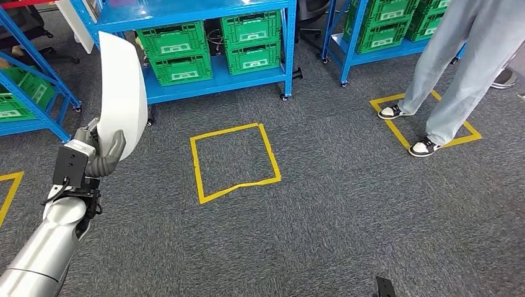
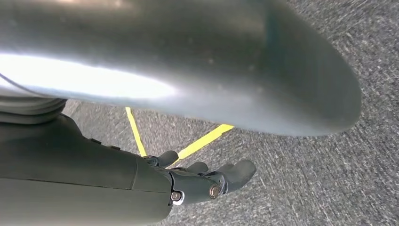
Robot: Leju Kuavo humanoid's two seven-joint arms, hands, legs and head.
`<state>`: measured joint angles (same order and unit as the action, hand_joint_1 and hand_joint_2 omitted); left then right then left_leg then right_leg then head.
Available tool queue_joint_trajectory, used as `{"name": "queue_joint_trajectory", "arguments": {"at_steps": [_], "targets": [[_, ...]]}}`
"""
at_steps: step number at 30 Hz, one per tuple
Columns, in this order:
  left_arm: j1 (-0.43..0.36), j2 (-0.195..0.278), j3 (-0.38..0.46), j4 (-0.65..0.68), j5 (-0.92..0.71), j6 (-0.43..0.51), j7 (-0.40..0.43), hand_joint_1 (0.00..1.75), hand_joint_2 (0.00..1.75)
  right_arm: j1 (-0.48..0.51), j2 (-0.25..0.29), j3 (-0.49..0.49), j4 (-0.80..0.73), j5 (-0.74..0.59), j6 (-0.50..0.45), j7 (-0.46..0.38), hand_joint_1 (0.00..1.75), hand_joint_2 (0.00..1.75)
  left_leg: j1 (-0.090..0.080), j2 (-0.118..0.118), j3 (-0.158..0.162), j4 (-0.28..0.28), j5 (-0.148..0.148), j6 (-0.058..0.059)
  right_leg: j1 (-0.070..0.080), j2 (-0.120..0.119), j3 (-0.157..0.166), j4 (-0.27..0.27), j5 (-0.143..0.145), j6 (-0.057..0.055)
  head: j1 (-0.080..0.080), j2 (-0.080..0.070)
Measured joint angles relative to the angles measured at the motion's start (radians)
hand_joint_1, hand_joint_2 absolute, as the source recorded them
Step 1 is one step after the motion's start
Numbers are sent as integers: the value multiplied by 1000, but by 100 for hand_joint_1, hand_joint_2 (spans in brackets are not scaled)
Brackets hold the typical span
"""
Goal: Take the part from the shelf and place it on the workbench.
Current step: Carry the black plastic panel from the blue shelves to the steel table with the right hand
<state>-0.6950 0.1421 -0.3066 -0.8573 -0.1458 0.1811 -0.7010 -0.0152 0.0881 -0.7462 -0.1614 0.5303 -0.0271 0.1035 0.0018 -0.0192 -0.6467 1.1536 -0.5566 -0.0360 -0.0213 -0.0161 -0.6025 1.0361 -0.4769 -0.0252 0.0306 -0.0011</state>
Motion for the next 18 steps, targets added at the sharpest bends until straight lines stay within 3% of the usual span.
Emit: {"name": "queue_joint_trajectory", "arguments": {"at_steps": [2, 3, 4, 5, 6, 8, 9, 11, 12, 14, 16, 17, 18], "targets": [[8, -18, -9, 14, -16, 6, 1, 175, 175, 1, 0, 0, 0, -1, -5, 1, 0, 0, 5, 10, -55, 122, -50, -9, 0, -17, -4, 0, 1, -1, -2, 0], [12, -28, -15, 21, -21, 8, 1, 175, 175, 1, 0, 0, 0, -1, -6, 0, 0, 0, 7, 13, -65, 149, -53, -11, 0, -27, -5, 0, 2, -1, -2, 0], [13, -37, -19, 26, -23, 10, 1, 175, 175, 1, 0, 0, 0, -1, -7, 0, 0, 0, 9, 17, -55, 134, -36, -12, 0, -37, -6, 1, 2, -1, -2, 0], [12, -44, -23, 30, -24, 12, 2, 175, 175, 0, 1, 0, 0, -1, -7, 0, 0, 0, 10, 25, -25, 81, -5, -12, 0, -47, -5, 1, 3, 1, -2, 0], [9, -49, -26, 32, -24, 14, 2, 175, 175, -1, 2, 0, 0, -1, -7, 0, 0, 0, 10, 46, 13, 9, 27, -10, 0, -56, -4, 1, 3, 3, -3, 0], [-1, -58, -29, 36, -21, 18, 1, 175, 175, -1, 3, 0, 0, -1, -8, -2, 0, 0, 2, 83, 68, -104, 61, 1, 4, -71, -3, 2, 4, 13, -3, 0], [-5, -61, -30, 37, -19, 19, 1, 175, 175, -1, 3, 0, 0, -1, -9, -3, 0, 0, -1, 91, 75, -125, 64, 9, 6, -79, -3, 2, 6, 20, -2, 0], [-11, -62, -30, 38, -16, 22, 0, 175, 175, -2, 4, 0, 0, -1, -10, -6, 0, 0, -6, 70, 70, -129, 68, 25, 6, -98, -1, -1, 8, 34, 1, 0], [-13, -61, -30, 39, -15, 23, 0, 175, 175, -3, 5, 0, 0, -1, -10, -6, 0, 0, -6, 59, 68, -132, 72, 33, 4, -94, -1, 2, 4, 41, 2, 0], [-21, -60, -30, 40, -14, 25, -1, 175, 175, -2, 7, 0, 0, -1, -9, -6, 0, 0, -3, 37, 68, -139, 83, 48, 0, -53, -20, 54, -35, 50, 5, 0], [-25, -61, -30, 43, -12, 25, -1, 175, 175, 4, 7, 0, 0, 1, -4, -8, 0, 0, -2, 14, 60, -139, 89, 57, 1, -5, -74, 177, -103, 52, 8, 0], [-24, -61, -30, 45, -10, 25, -1, 175, 175, 7, 6, 0, 0, 3, 0, -11, 0, 0, -3, 0, 57, -137, 91, 59, 2, 5, -101, 237, -126, 51, 9, 0], [-21, -61, -30, 46, -9, 25, 0, 175, 175, 10, 6, 0, 0, 4, 5, -14, 0, 0, -4, -14, 54, -135, 92, 60, 4, 10, -116, 269, -132, 49, 10, 0]]}}
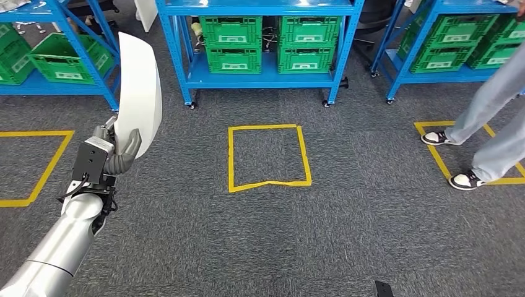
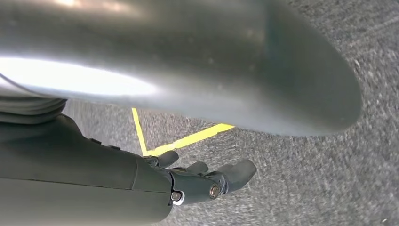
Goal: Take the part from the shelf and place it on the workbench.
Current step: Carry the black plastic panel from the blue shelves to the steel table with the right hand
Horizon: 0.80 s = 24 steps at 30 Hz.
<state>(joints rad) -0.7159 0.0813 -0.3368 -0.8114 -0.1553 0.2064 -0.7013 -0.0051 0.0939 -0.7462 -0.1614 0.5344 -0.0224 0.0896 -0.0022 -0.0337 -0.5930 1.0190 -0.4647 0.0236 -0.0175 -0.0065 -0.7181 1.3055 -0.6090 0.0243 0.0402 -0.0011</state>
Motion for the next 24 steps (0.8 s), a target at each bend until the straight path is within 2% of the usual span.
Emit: {"name": "queue_joint_trajectory", "arguments": {"at_steps": [1, 2, 3, 5, 6, 7, 8, 9, 10, 11, 13, 14, 15, 16, 17, 18, 19, 20, 21, 22, 24], "targets": [[2, 0, 0, 1, 0, 0, 0, 175, 175, 2, 0, 0, 0, 1, 4, -3, 0, 0, -1, -15, -3, 3, 1, 0, 1, 3, 2, -3, 13, -3, 0, 0], [4, 1, 0, 1, 1, 0, 0, 175, 175, 2, -1, 0, 0, 2, 6, -6, 0, 0, -1, -30, -5, 8, 1, -1, 2, 7, 22, -45, 43, -6, 0, 0], [4, 1, 0, 1, 1, 0, 0, 175, 175, 3, -2, 0, 0, 2, 7, -7, 0, 0, -1, -44, -7, 12, 0, -2, 1, 19, 55, -113, 76, -10, 0, 0], [2, 1, 0, 1, 1, 0, 0, 175, 175, 2, -3, 0, 0, 4, 7, -5, 0, 0, -2, -70, -14, 19, 0, -11, -1, 59, 109, -225, 112, -15, 0, 0], [2, 0, -1, 0, 1, 1, 0, 175, 175, 2, -4, 0, 0, 5, 6, -1, 0, 0, 0, -81, -18, 20, 1, -18, -1, 71, 120, -250, 114, -17, -1, 0], [2, 0, -1, 0, 1, 2, 0, 175, 175, 1, -4, 0, 0, 5, 4, 3, 0, 0, 2, -93, -23, 18, 4, -26, 1, 74, 122, -255, 111, -19, -1, 0], [2, 1, -1, 0, 0, 3, 1, 175, 175, 1, -4, 0, 0, 6, 2, 7, 0, 0, 4, -105, -26, 15, 8, -34, 1, 61, 122, -257, 113, -24, -1, 0], [3, 2, -1, 0, 0, 3, 0, 175, 175, -1, -4, 0, 0, 7, 0, 10, 0, 0, 4, -104, -28, 15, 8, -40, 0, 48, 125, -262, 116, -31, 0, 0], [3, 3, -2, -1, 0, 4, 0, 175, 175, -2, -3, 0, 0, 8, -2, 11, 0, 0, 2, -87, -35, 26, 1, -45, -3, 36, 128, -268, 119, -38, -3, 0], [2, 4, -2, -2, -1, 5, 0, 175, 175, -3, -2, 0, 0, 9, -2, 12, 0, 0, 0, -59, -49, 55, -16, -50, -5, 24, 131, -274, 122, -45, -6, 0], [3, 3, -4, -3, -2, 6, 0, 175, 175, -2, -1, 0, 0, 11, -3, 15, 0, 0, 2, 3, -103, 172, -75, -58, -5, -1, 134, -277, 122, -52, -14, 0], [6, 3, -5, -4, -2, 7, 0, 175, 175, -1, -1, 0, 0, 12, -3, 16, 0, 0, 5, 16, -133, 235, -100, -63, -5, -13, 134, -277, 121, -53, -14, 0], [11, 4, -6, -5, -1, 7, 0, 175, 175, 0, -1, 0, 0, 12, -3, 15, 0, 0, 8, 23, -153, 277, -111, -66, -5, -26, 134, -277, 120, -53, -15, 0], [16, 6, -7, -7, 2, 7, 0, 175, 175, 1, -1, 0, 0, 13, -2, 13, 0, 0, 11, 27, -155, 283, -104, -68, -5, -39, 135, -276, 120, -52, -15, 0], [20, 8, -8, -10, 5, 7, 0, 175, 175, 1, -1, 0, 0, 14, 0, 10, 0, 0, 13, 32, -136, 247, -79, -68, -5, -51, 136, -276, 118, -50, -15, 0], [22, 12, -9, -15, 9, 7, 0, 175, 175, 1, -1, 0, 0, 14, 2, 9, 0, 0, 13, 43, -101, 184, -46, -67, -5, -63, 138, -276, 117, -48, -15, 0], [23, 15, -9, -21, 12, 7, 0, 175, 175, 0, -1, 0, 0, 15, 5, 8, 0, 0, 10, 68, -63, 110, -21, -63, -3, -75, 140, -276, 114, -44, -15, 0], [23, 18, -10, -27, 16, 7, 0, 175, 175, 1, -2, 0, 0, 16, 6, 7, 0, 0, 5, 89, -32, 52, -4, -57, -1, -86, 142, -275, 112, -40, -14, 0], [24, 22, -10, -34, 18, 7, -1, 175, 175, 1, -2, 0, 0, 17, 7, 7, 0, 0, 1, 102, -13, 16, 3, -50, 2, -96, 145, -275, 110, -34, -14, 0], [28, 27, -10, -41, 20, 9, -1, 175, 175, 0, -3, 0, 0, 19, 7, 8, 0, 0, -4, 107, -8, 2, 2, -43, 5, -106, 147, -275, 108, -28, -13, 0], [40, 39, -10, -52, 22, 13, 0, 175, 175, -1, -3, 0, 0, 21, 5, 8, 0, 0, -3, 79, -9, -2, 8, -31, 4, -122, 153, -277, 105, -16, -11, 0]]}}
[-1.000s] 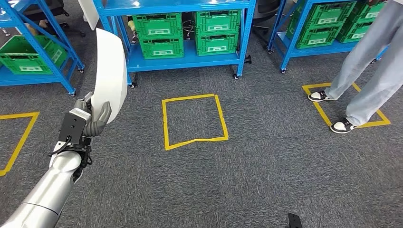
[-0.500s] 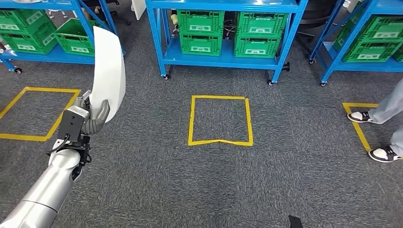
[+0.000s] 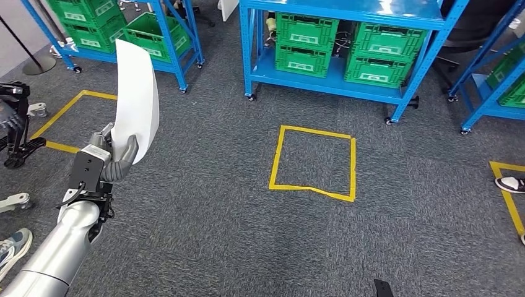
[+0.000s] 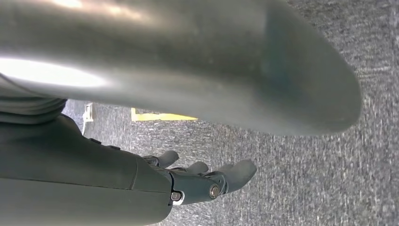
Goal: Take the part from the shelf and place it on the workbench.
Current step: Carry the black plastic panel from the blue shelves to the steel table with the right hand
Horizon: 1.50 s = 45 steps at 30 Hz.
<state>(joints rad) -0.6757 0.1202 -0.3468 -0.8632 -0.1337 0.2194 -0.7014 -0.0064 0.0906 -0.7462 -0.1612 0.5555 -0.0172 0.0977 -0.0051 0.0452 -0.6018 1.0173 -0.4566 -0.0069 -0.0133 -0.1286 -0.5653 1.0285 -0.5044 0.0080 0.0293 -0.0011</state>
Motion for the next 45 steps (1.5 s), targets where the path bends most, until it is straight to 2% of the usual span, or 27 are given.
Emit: {"name": "queue_joint_trajectory", "arguments": {"at_steps": [2, 4, 6, 7, 8, 9, 11, 13, 15, 17, 19, 20, 22, 23, 24, 26, 28, 30, 31, 33, 35, 37, 38, 40, 42, 44, 45], "targets": [[8, 6, 0, -10, 0, 5, 0, 175, 175, -2, 0, 0, 0, 2, -3, 0, 0, 0, 6, -23, 2, -7, 7, 13, -4, 37, -9, 33, -26, 10, 2, 0], [13, 5, 0, -15, 0, 10, 0, 175, 175, -1, 1, 1, 0, 4, -8, 1, 0, 0, 8, -48, 0, -10, 12, 21, -5, 100, -58, 143, -87, 14, 7, 0], [23, 4, 0, -15, 0, 11, 0, 175, 175, 2, 0, 1, 0, 5, -11, 0, 0, 0, 7, -75, -4, -8, 13, 25, -3, 123, -121, 266, -131, 15, 10, 0], [28, 4, 0, -15, 0, 12, 0, 175, 175, 2, 0, 1, 0, 5, -11, 0, 0, 0, 7, -90, -5, -6, 14, 25, -3, 126, -133, 284, -127, 14, 10, 0], [31, 4, 0, -15, 0, 13, 0, 175, 175, 2, 1, 1, 0, 7, -10, -1, 0, 0, 8, -105, -6, -3, 13, 24, -3, 129, -126, 264, -103, 13, 11, 0], [33, 4, 0, -15, -1, 15, 0, 175, 175, 2, 1, 1, 0, 9, -10, -3, 0, 0, 8, -120, -6, 1, 13, 22, -5, 135, -99, 205, -66, 12, 11, 0], [34, 6, 0, -17, -2, 21, 0, 175, 175, 1, 1, 1, 0, 13, -7, -8, 0, 0, 9, -148, -11, 11, 10, 12, -10, 173, -38, 75, -14, 8, 10, 0], [37, 12, 0, -23, -3, 26, 1, 175, 175, 0, 1, 1, 0, 17, -6, -11, 0, 0, 9, -170, -18, 14, 12, -2, -10, 194, -14, 21, -6, 1, 10, 0], [48, 24, 1, -31, -3, 30, 1, 175, 175, -1, 2, 2, 0, 20, -5, -11, 0, 0, 12, -188, -23, 7, 19, -18, -7, 173, -13, 17, -1, -13, 10, 0], [59, 36, 1, -40, -4, 32, 1, 175, 175, -5, 3, 2, 0, 22, -6, -9, 0, 0, 10, -154, -37, 30, 5, -28, -9, 152, -9, 8, 6, -30, 6, 0], [63, 42, 2, -46, -4, 32, 1, 175, 175, -5, 3, 2, 0, 22, -7, -5, 0, 0, 8, -87, -84, 132, -51, -34, -8, 127, -7, 3, 8, -41, -2, 0], [65, 43, 2, -48, -5, 31, 1, 175, 175, -3, 3, 2, 0, 22, -7, -3, 0, 0, 10, -67, -116, 201, -84, -38, -6, 114, -8, 3, 8, -43, -6, 0], [71, 44, 2, -48, -6, 30, 1, 175, 175, -1, 3, 2, 0, 20, -7, -1, 0, 0, 14, -53, -153, 286, -112, -42, -4, 86, -9, 4, 7, -44, -6, 0], [74, 44, 2, -48, -8, 29, 1, 175, 175, -1, 3, 2, 0, 19, -7, -1, 0, 0, 15, -50, -144, 275, -100, -42, -4, 73, -9, 4, 7, -44, -6, 0], [74, 45, 2, -48, -9, 27, 1, 175, 175, -1, 4, 2, 0, 19, -7, -2, 0, 0, 15, -42, -113, 224, -73, -41, -4, 60, -8, 4, 6, -43, -6, 0], [70, 45, 2, -48, -11, 23, 1, 175, 175, -3, 5, 2, 0, 19, -7, -7, 0, 0, 11, 1, -30, 81, -23, -34, -1, 35, -3, 5, 2, -36, -6, 0], [64, 46, 2, -49, -12, 22, 1, 175, 175, -5, 5, 2, 0, 19, -7, -11, 0, 0, 5, 27, 10, 7, -6, -22, 4, 14, 2, 5, -2, -25, -4, 0], [61, 50, 4, -49, -12, 21, 1, 175, 175, -8, 5, 2, 0, 20, -7, -14, 0, 0, 2, 5, 8, 1, -3, -8, 4, -7, 9, 0, -3, -11, -2, 0], [61, 52, 5, -49, -13, 21, 1, 175, 175, -10, 6, 2, 0, 20, -7, -15, 0, 0, 3, -7, 9, -4, 2, -2, 2, -5, 12, 1, -5, -4, -2, 0], [58, 54, 7, -50, -13, 21, 0, 175, 175, -11, 6, 2, 0, 22, -5, -17, 0, 0, 9, -30, 12, -13, 11, 11, -2, 43, -3, 47, -39, 6, 0, 0], [55, 52, 7, -48, -12, 20, 0, 175, 175, -6, 6, 2, 0, 24, -4, -17, 0, 0, 11, -55, 9, -15, 16, 18, -3, 106, -61, 170, -103, 10, 3, 0], [59, 50, 7, -47, -12, 20, 1, 175, 175, -1, 5, 2, 0, 26, -3, -17, 0, 0, 11, -85, 4, -12, 18, 20, -2, 124, -116, 274, -135, 9, 5, 0], [62, 50, 7, -47, -12, 19, 1, 175, 175, 1, 5, 2, 0, 27, -2, -16, 0, 0, 10, -101, 2, -10, 18, 19, -1, 127, -120, 275, -122, 8, 5, 0], [64, 50, 7, -47, -12, 19, 1, 175, 175, 1, 5, 2, 0, 30, 0, -16, 0, 0, 11, -129, -1, -5, 20, 16, -2, 142, -74, 169, -54, 2, 6, 0], [63, 50, 7, -47, -12, 19, 1, 175, 175, -1, 4, 2, 0, 33, 1, -16, 0, 0, 11, -154, -6, 2, 20, 8, -2, 181, -18, 49, -8, -5, 6, 0], [61, 51, 8, -47, -12, 19, 1, 175, 175, -2, 3, 3, 0, 35, 2, -16, 0, 0, 12, -176, -14, 3, 23, -6, 3, 195, -2, 10, -1, -14, 5, 0], [61, 52, 9, -47, -12, 18, 1, 175, 175, -2, 3, 3, 0, 35, 3, -16, 0, 0, 12, -188, -19, 0, 27, -15, 5, 183, -2, 6, 3, -22, 6, 0]]}}
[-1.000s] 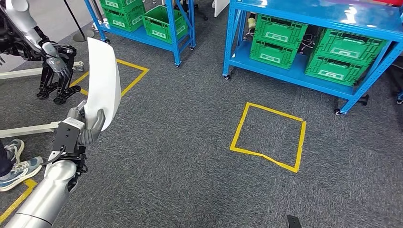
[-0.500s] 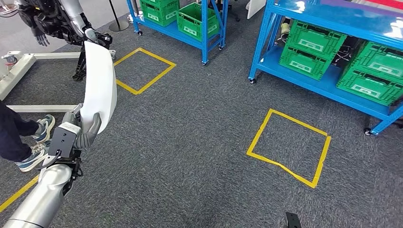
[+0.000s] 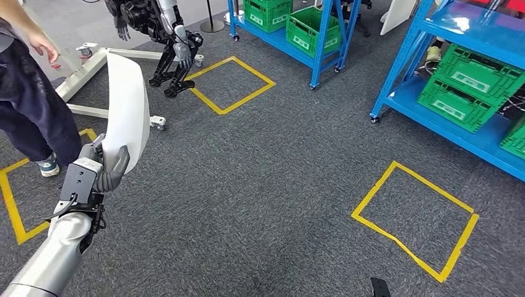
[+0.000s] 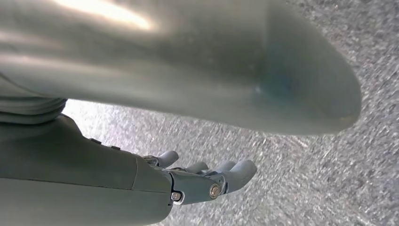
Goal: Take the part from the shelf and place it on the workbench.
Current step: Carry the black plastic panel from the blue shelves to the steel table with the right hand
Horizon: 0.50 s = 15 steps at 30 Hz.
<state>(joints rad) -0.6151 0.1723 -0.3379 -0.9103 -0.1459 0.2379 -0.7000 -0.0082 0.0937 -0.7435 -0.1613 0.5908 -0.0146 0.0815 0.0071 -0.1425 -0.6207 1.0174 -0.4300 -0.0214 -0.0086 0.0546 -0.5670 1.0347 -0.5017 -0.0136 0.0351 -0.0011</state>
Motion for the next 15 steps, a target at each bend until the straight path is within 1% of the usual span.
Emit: {"name": "queue_joint_trajectory", "arguments": {"at_steps": [1, 2, 3, 4, 5, 6, 7, 8, 9, 10, 11, 12, 13, 14, 15], "targets": [[0, 1, 1, 0, 0, 0, 0, 175, 175, -1, 0, 0, 0, 1, 1, 0, 0, 0, 1, 4, -4, 0, 2, -5, -1, -13, 1, -4, 4, -7, 0, 0], [0, 4, 2, 0, -1, 0, 0, 175, 175, -2, -1, 0, 0, 1, 3, -1, 0, 0, 0, 24, -10, 9, -3, -9, -1, -24, 2, -8, 8, -15, -1, 0], [-1, 6, 3, 0, -1, 0, 0, 175, 175, -2, -1, 0, 0, 2, 4, -1, 0, 0, 0, 54, -24, 35, -19, -12, -3, -36, 3, -13, 12, -22, -3, 0], [-3, 7, 4, 0, -1, 0, 0, 175, 175, -1, -1, 0, 0, 2, 6, -1, 0, 0, 0, 90, -45, 83, -48, -15, -2, -49, 4, -15, 13, -27, -5, 0], [-5, 7, 5, 0, 0, 0, 0, 175, 175, 2, -1, 0, 0, 2, 9, -1, 0, 0, 0, 115, -75, 147, -83, -19, -1, -61, 4, -16, 13, -30, -8, 0], [-4, 7, 6, 0, 0, 0, 0, 175, 175, 6, -2, 0, 0, 2, 11, -1, 0, 0, 2, 126, -106, 214, -114, -24, -1, -75, 3, -15, 12, -32, -9, 0], [-3, 7, 6, 0, 1, 0, 0, 175, 175, 8, -3, 0, 0, 3, 13, -1, 0, 0, 4, 131, -128, 264, -130, -27, 0, -90, 2, -15, 11, -32, -9, 0], [-1, 8, 6, 0, 2, 0, 0, 175, 175, 9, -4, 0, 0, 3, 15, -1, 0, 0, 6, 134, -133, 278, -128, -30, 0, -104, 2, -15, 10, -31, -9, 0], [1, 9, 6, 0, 3, 0, 0, 175, 175, 9, -5, 0, 0, 4, 16, -1, 0, 0, 9, 139, -117, 253, -110, -32, -1, -117, 3, -14, 9, -29, -9, 0], [1, 10, 6, 0, 4, 0, 0, 175, 175, 8, -5, 0, 0, 6, 17, -2, 0, 0, 11, 152, -82, 193, -80, -33, -1, -130, 4, -14, 7, -26, -9, 0], [0, 10, 6, -1, 5, 0, 0, 175, 175, 8, -6, 0, 0, 7, 18, -2, 0, 0, 11, 175, -43, 121, -56, -32, 0, -143, 7, -12, 3, -21, -9, 0], [-1, 11, 6, -1, 6, 0, 0, 175, 175, 8, -8, 0, 0, 7, 19, -2, 0, 0, 9, 195, -8, 61, -37, -28, 2, -154, 9, -10, -1, -15, -8, 0], [-1, 11, 6, -2, 6, 0, 0, 175, 175, 8, -9, 0, 0, 8, 20, -2, 0, 0, 7, 207, 13, 23, -27, -22, 4, -164, 12, -8, -5, -7, -7, 0], [-2, 13, 6, -2, 7, 0, 0, 175, 175, 7, -11, 0, 0, 8, 20, -2, 0, 0, 4, 209, 19, 10, -26, -14, 5, -174, 15, -8, -7, 0, -5, 0], [-2, 15, 7, -3, 7, 0, 0, 175, 175, 6, -11, 0, 0, 8, 20, -2, 0, 0, 1, 196, 18, 10, -24, -5, 4, -184, 18, -9, -9, 7, -3, 0]]}}
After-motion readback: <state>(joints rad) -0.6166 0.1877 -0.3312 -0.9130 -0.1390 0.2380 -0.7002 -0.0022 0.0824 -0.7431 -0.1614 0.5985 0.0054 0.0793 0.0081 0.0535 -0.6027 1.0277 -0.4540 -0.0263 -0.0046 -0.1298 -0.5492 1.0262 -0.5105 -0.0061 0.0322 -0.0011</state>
